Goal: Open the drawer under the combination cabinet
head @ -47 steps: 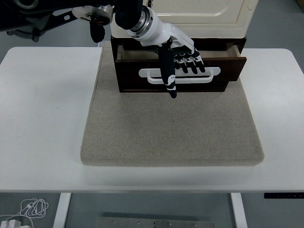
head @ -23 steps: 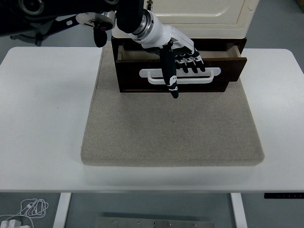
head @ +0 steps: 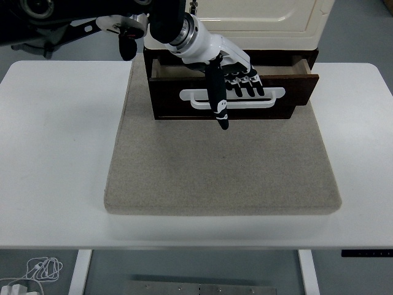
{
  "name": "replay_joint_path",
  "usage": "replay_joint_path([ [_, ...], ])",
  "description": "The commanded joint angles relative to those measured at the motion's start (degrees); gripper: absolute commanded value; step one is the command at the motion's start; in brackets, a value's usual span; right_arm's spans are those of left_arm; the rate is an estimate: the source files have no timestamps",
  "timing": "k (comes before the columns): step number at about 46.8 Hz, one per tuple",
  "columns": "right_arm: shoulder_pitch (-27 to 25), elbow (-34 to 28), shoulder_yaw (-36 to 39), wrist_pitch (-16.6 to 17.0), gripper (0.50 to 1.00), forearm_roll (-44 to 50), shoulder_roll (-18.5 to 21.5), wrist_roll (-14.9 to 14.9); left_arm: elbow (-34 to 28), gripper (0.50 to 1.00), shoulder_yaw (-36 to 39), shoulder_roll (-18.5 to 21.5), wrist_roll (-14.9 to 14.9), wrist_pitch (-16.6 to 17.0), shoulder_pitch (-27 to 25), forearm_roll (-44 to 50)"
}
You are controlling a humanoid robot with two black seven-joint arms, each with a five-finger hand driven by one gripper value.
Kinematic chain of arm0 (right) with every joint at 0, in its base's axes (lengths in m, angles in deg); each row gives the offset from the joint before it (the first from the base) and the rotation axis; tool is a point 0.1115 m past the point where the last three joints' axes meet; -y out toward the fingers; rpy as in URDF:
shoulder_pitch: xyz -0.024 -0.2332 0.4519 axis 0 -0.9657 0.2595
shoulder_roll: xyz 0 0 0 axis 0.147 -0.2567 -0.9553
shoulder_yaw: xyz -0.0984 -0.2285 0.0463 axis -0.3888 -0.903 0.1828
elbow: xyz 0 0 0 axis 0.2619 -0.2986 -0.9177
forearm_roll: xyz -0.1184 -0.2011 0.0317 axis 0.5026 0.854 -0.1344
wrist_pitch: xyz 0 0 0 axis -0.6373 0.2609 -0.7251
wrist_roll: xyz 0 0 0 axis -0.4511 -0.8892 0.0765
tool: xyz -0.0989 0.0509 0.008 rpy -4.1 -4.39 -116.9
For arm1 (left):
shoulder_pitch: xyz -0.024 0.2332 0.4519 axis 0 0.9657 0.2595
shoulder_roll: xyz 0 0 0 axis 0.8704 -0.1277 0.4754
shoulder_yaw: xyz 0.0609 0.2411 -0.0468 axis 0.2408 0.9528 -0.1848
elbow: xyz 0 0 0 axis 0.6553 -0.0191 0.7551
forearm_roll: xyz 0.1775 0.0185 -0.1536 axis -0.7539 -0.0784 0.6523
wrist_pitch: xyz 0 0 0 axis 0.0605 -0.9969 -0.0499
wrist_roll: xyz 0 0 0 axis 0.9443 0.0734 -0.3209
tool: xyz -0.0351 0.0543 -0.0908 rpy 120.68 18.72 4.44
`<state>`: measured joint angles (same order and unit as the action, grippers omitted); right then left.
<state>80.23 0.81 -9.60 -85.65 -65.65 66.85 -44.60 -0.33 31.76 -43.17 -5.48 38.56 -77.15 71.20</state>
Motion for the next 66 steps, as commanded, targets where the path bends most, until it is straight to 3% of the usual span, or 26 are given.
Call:
replay_joint_path([
  [1,0.0,0.0,0.1,0.0,0.928,0.0,0.0,0.0,0.0,1.0,-0.3,0.0,0.0,-0.4,-0.4,0.1],
  [66,0.0,0.0,0.0,0.0,0.928,0.0,0.0,0.0,-1.3,1.0,-0.1,0.2,-0.1,-0.9,0.7,1.2],
])
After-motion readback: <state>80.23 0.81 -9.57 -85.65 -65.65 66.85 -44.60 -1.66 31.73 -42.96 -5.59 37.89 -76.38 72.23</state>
